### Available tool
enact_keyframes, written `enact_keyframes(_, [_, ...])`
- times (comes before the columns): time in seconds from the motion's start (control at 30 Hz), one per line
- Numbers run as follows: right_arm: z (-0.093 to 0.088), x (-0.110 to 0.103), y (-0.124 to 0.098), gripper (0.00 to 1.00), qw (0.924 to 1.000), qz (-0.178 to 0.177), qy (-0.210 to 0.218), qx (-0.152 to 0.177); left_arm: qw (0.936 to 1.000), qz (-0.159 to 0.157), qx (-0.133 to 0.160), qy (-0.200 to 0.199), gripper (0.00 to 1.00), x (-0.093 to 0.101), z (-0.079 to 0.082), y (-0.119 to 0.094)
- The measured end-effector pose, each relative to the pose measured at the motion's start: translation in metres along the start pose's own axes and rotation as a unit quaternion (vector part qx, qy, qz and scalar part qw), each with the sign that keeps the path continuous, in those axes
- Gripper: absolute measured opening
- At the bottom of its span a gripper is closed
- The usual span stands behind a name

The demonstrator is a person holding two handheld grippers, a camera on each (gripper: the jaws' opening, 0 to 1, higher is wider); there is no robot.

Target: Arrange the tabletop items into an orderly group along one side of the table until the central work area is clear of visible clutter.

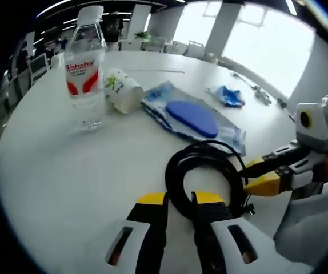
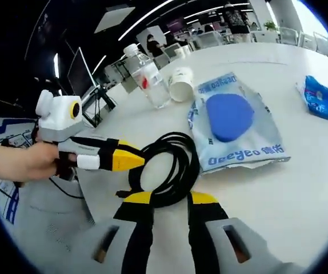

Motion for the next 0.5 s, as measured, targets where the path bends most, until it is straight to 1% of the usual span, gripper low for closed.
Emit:
enact_keyframes(0.03, [-0.002, 0.001, 0.000, 0.12, 1.0000, -0.002, 0.000, -0.004, 1.0000, 0.001, -0.001, -0.002, 0.10, 0.000, 0.000, -0.001])
enact_keyframes(0.07, [-0.002, 0.001, -0.001, 0.10, 1.0000, -0.001, -0.001, -0.005, 0.9999, 0.003, -0.004, -0.010, 0.08, -0.002, -0.001, -0.002])
enact_keyframes(0.1, [-0.002, 0.001, -0.001, 0.08, 1.0000, -0.001, 0.000, -0.003, 0.9998, 0.000, -0.004, -0.021, 0.07, -0.003, -0.001, -0.003])
enact_keyframes(0.13, [0.002, 0.001, -0.003, 0.05, 1.0000, 0.001, 0.000, 0.006, 0.9995, -0.006, -0.002, -0.030, 0.03, -0.002, -0.001, -0.004])
enact_keyframes(0.17, [0.003, 0.000, -0.004, 0.05, 1.0000, 0.001, 0.001, 0.007, 0.9991, -0.008, -0.004, -0.042, 0.03, -0.002, -0.001, -0.005])
enact_keyframes(0.23, [0.004, -0.001, -0.003, 0.04, 1.0000, -0.001, 0.000, 0.005, 0.9991, -0.006, -0.006, -0.042, 0.03, -0.002, -0.001, -0.006])
enact_keyframes(0.27, [0.005, -0.001, -0.004, 0.04, 1.0000, 0.000, -0.001, 0.005, 0.9988, -0.006, -0.007, -0.048, 0.02, -0.002, -0.002, -0.006])
enact_keyframes(0.37, [0.007, -0.003, -0.006, 0.02, 0.9997, 0.009, 0.021, 0.010, 0.9956, -0.017, -0.002, -0.093, 0.01, -0.003, -0.002, -0.010])
enact_keyframes(0.43, [0.009, -0.005, -0.009, 0.01, 0.9994, 0.014, 0.026, 0.015, 0.9947, -0.024, 0.001, -0.100, 0.01, -0.004, -0.001, -0.014])
enact_keyframes(0.5, [0.010, -0.009, -0.013, 0.01, 0.9994, 0.016, 0.024, 0.019, 0.9947, -0.026, 0.003, -0.099, 0.00, -0.003, -0.001, -0.020])
Point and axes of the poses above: the point that each gripper's makers call its tool centre point, and the gripper's own axes: y roughly forward along the fingers, x roughly to its right, z roughly out of its top, the point moved 3 cm from there along -y, roughly backward along the fingers, and after that the axes turned 11 degrees about -x, right-handed, at the moved point
